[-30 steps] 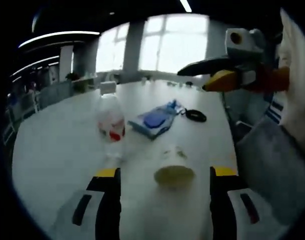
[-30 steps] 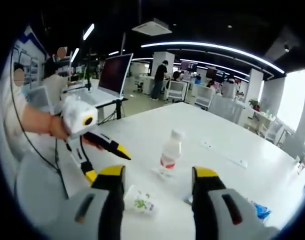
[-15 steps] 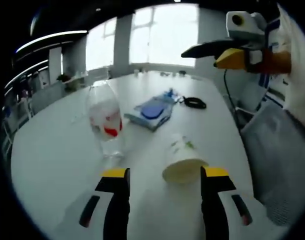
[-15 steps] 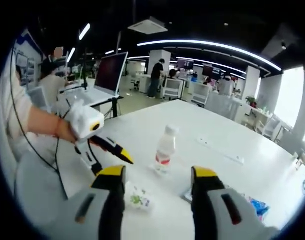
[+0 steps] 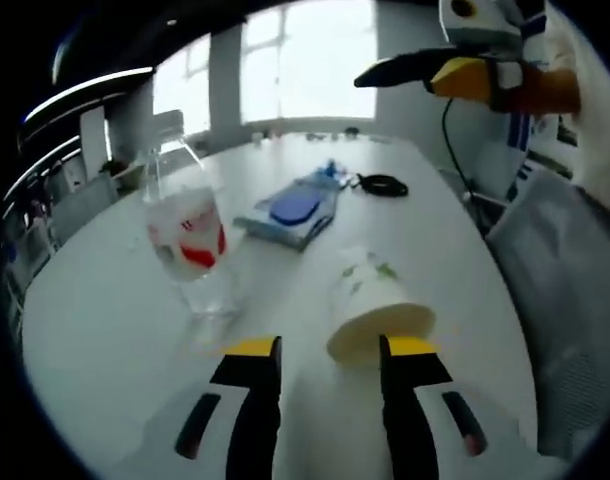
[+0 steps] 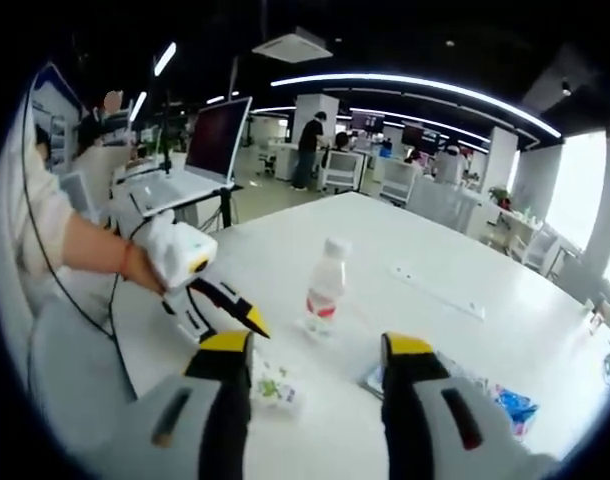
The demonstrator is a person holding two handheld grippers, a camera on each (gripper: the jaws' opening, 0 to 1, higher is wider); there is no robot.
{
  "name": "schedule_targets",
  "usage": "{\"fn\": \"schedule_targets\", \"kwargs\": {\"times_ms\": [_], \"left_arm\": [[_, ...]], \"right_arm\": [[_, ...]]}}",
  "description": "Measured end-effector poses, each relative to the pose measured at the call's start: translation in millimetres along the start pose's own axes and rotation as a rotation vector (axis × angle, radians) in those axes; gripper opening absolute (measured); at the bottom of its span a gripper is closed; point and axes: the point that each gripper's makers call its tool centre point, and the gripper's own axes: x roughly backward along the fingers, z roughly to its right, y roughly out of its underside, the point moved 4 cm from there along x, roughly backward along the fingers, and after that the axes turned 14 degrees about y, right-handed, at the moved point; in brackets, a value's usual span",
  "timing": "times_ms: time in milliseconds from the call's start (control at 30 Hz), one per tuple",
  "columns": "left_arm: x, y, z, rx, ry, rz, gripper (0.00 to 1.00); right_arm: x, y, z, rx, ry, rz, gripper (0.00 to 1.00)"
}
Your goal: Arrange the tabletop items into an orderly group along one side of the table until the central work area is clear of visible clutter.
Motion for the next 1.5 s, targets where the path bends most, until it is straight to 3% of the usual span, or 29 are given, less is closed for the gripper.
{"fn": "schedule_targets", "kwargs": {"times_ms": [433,700,933,1367,1500], "left_arm": [[-13,5.6,-1.7,-0.037,0.007,0.005,0.14],[-17,9.4,-3.4,-0.049,0.003,-0.003,0.01],[-17,8.8,-5.7,-0.044,-0.015,0.007,0.0],[-16,0.6,-1.7,-0.025,-0.023,0.001,0.0],[-15,-0.9,-1.0,0.029,-0.044,-0.01,0.0]], "right_arm": [[-1,16.7,6,-0.027,0.008,-0.042,0.5],[-3,38.2,5,-0.071,-0.006,-0.098,0.59],[1,55.7,7,-0.098,-0.008,-0.149,0.68],[7,58.1,8,-0.115,-0.002,-0.142,0.64],[7,57.2,5,-0.118,-0.007,-0.138,0.63]]}}
